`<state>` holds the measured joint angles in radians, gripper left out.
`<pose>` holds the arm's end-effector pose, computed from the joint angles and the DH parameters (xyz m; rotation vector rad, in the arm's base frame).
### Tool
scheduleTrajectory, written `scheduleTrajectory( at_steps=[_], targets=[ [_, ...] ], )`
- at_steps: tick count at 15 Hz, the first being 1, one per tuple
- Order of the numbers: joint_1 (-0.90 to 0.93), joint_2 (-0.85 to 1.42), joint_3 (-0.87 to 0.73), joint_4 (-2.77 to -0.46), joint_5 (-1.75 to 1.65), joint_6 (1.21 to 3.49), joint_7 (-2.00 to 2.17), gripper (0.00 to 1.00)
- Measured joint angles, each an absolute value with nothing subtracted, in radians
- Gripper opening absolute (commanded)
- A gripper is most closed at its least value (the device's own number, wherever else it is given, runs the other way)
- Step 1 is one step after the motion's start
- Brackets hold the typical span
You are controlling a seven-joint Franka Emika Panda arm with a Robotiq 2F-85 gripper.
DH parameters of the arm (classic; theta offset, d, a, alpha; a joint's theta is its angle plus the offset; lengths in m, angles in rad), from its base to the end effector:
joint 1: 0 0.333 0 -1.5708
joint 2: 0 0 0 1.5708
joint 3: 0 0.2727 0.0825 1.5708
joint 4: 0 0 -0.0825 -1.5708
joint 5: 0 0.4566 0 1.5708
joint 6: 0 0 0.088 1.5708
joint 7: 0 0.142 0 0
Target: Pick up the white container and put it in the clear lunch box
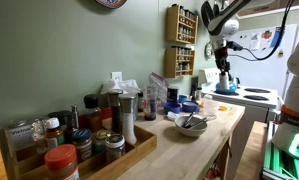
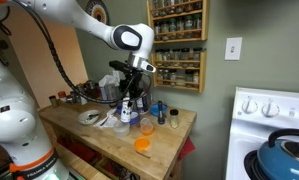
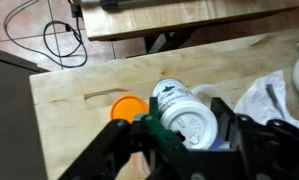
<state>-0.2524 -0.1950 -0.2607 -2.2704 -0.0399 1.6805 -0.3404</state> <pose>0.4299 -0.2436 0.2998 -2.9113 0.2120 0.5336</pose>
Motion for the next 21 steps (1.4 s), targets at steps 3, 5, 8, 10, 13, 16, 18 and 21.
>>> scheduleTrajectory(
  at_steps=[3,5,8,10,13,16,18,21],
  targets=[
    [-0.175,-0.218,-0.209,-2.319,0.052,1.681,-0.398,0.30],
    [-0.127,-0.209,-0.182,-2.341,0.091,1.706,-0.438,0.30],
    [-0.094,-0.181,-0.160,-2.372,0.096,1.815,-0.463,0.30],
    [-0.095,-0.164,-0.162,-2.388,0.096,1.884,-0.469,0.30],
    [-0.109,-0.152,-0.181,-2.402,0.095,1.932,-0.473,0.30],
    [-0.126,-0.151,-0.195,-2.415,0.093,1.932,-0.478,0.30],
    [-0.131,-0.151,-0.201,-2.421,0.093,1.922,-0.492,0.30],
    [-0.135,-0.145,-0.204,-2.429,0.092,1.928,-0.492,0.30]
  ],
)
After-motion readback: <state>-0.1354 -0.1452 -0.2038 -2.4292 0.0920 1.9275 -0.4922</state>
